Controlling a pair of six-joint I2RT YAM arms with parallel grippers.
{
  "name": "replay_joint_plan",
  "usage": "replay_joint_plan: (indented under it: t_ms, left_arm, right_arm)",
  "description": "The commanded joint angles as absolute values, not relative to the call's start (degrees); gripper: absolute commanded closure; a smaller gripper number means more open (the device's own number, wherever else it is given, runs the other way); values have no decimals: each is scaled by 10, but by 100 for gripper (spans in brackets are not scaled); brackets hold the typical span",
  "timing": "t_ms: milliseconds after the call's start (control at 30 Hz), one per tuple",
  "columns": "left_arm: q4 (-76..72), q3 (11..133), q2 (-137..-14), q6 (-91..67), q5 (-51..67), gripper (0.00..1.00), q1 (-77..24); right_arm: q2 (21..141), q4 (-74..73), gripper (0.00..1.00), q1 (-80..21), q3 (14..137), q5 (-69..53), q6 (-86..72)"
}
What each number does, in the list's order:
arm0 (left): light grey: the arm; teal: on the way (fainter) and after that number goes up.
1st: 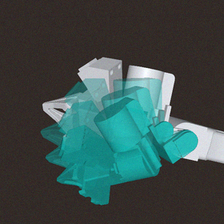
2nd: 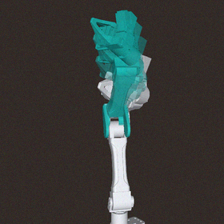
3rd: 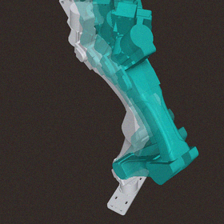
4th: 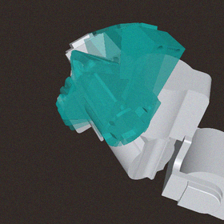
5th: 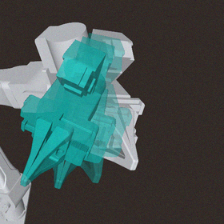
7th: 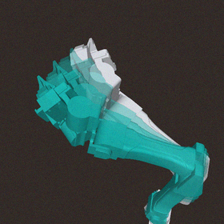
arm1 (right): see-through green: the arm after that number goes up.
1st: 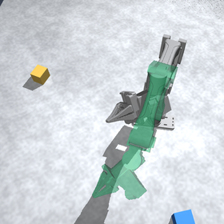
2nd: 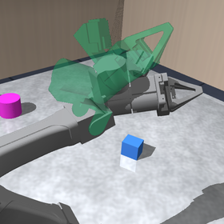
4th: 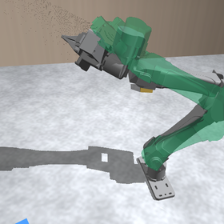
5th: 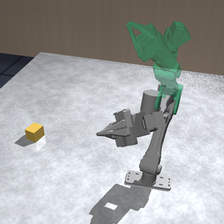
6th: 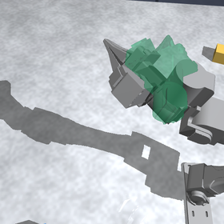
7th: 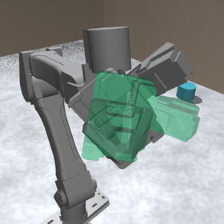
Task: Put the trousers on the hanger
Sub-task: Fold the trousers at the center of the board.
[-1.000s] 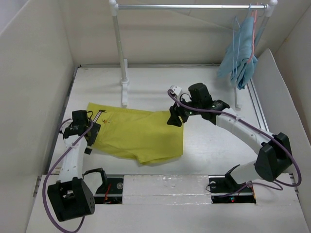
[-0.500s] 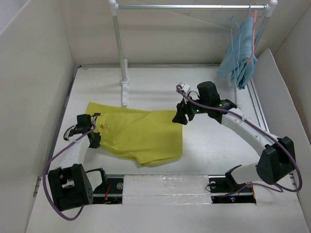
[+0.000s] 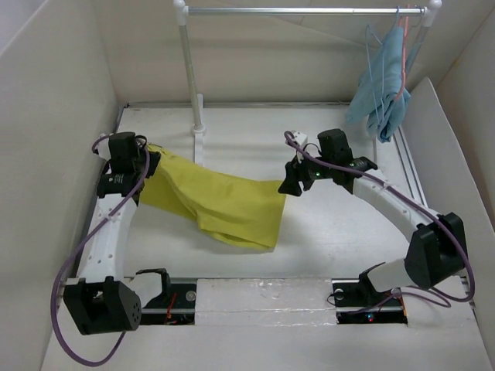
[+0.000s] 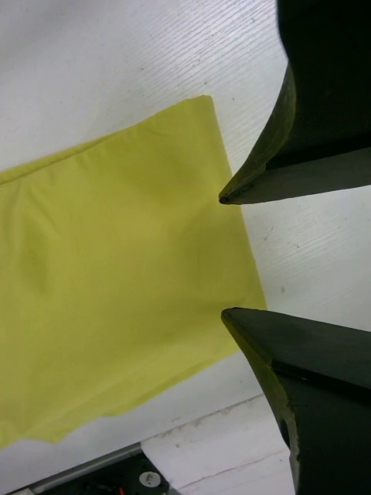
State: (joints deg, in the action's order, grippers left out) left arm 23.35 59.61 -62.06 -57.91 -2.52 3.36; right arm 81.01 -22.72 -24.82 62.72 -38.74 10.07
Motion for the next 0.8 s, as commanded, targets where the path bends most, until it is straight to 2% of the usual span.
replay_joint_plan:
  t_ms: [0, 33, 133, 167, 200, 233, 300, 333, 367, 467, 600, 633, 700, 733, 767]
  left_arm:
    - [152, 581, -614, -493, -76, 100, 35]
    - [99, 523, -607, -474, -103, 100, 35]
    - [-23, 377, -576, -479, -56, 98, 111]
    - [-29, 354, -579, -492, -50, 89, 133]
    - [-41, 337, -590, -500, -45, 84, 177]
    - [-41, 311, -598, -511, -41, 73, 198]
    - [-4, 306, -625, -528, -45, 63, 251]
    - [16, 315, -633, -531, -53, 55, 264]
    - [22, 322, -640, -531, -61, 35, 272]
    - [74, 386, -673, -501, -71, 11, 288]
    - [85, 455, -648, -466, -42, 6, 288]
    - [84, 467, -636, -456, -44, 6, 261]
    - [103, 520, -635, -418, -54, 9, 222]
    - [98, 525, -637, -405, -52, 15, 194]
    - [92, 525, -639, -399, -48, 18, 134]
  right_arm:
    - [818, -213, 39, -247, 638, -389, 103]
    - [822, -212, 39, -247, 638, -386, 104]
    - [835, -212, 39, -247, 636, -374, 108]
    - [840, -218, 38, -247, 638, -372, 111]
    - [842, -223, 38, -247, 639, -370, 113]
    - [845, -224, 37, -247, 639, -363, 113]
    - [846, -244, 35, -247, 643, -352, 116]
    - [847, -250, 31, -242, 642, -342, 118]
    - [846, -255, 29, -242, 638, -336, 118]
    - [849, -249, 22, -242, 599, -312, 94]
    - [871, -188, 21, -236, 545, -365, 53]
    - [888, -176, 20, -242, 536, -395, 33]
    - [900, -149, 20, -255, 516, -409, 19]
    - [900, -139, 20, -272, 510, -404, 3]
    - [900, -119, 20, -280, 497, -405, 1]
